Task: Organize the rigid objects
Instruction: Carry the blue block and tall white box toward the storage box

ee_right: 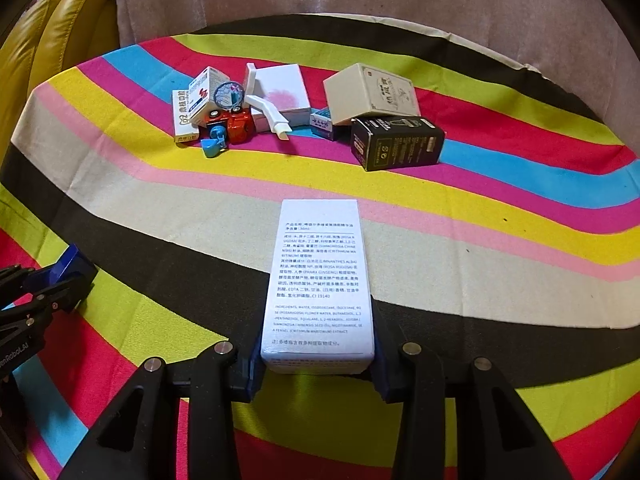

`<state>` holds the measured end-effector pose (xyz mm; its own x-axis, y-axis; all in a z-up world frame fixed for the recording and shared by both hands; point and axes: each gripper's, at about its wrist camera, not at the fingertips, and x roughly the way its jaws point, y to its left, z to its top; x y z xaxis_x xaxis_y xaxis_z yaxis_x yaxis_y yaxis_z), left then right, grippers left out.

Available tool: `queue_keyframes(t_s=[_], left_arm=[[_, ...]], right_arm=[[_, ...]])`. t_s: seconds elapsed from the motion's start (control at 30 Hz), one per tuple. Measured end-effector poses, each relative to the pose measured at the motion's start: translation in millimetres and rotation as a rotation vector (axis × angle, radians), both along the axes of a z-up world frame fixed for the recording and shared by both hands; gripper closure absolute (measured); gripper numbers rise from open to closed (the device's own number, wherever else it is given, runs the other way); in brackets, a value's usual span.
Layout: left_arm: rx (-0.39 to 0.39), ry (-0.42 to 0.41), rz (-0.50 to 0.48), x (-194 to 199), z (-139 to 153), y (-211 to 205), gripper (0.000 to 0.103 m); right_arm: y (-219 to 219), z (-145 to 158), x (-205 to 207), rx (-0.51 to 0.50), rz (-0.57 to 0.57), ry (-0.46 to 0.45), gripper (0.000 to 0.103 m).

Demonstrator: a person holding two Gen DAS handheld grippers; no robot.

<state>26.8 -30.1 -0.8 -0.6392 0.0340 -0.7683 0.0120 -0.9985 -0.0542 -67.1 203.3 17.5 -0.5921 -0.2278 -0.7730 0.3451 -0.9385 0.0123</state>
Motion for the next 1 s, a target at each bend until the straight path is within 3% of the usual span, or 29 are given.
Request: queue_keyframes(t_s=[0.17,0.27,0.63,0.83,1.0], left_arm=[[-0.006,0.000,0.003,-0.1,-0.2,0.8,0.072],[-0.013,0.000,0.003,0.2,-0.2,1.5,0.072],[-0.038,0.000,0.003,1.8,-0.4,4.5,0.071],[-0.075,0.004,-0.010,16.2,0.4,19.1,0.072],[-0.036,0.009,-0.091,48.3,5.8,45.7,0.072]], right_arm=[[2.8,8.0,24.6,-0.087,-0.063,-0.040,0.061],[-4.4,20.5,50.8,-0.062,-0.058,-0.001,0.061],[-7.8,26.1,107.7,-0.089,-0.033,-0.011,0.061],[13.3,41.4,130.5,-0.099,-0.063,0.019,0.061],[45.0,46.8,151.9,-0.108,-0.110,0.014,0.061]])
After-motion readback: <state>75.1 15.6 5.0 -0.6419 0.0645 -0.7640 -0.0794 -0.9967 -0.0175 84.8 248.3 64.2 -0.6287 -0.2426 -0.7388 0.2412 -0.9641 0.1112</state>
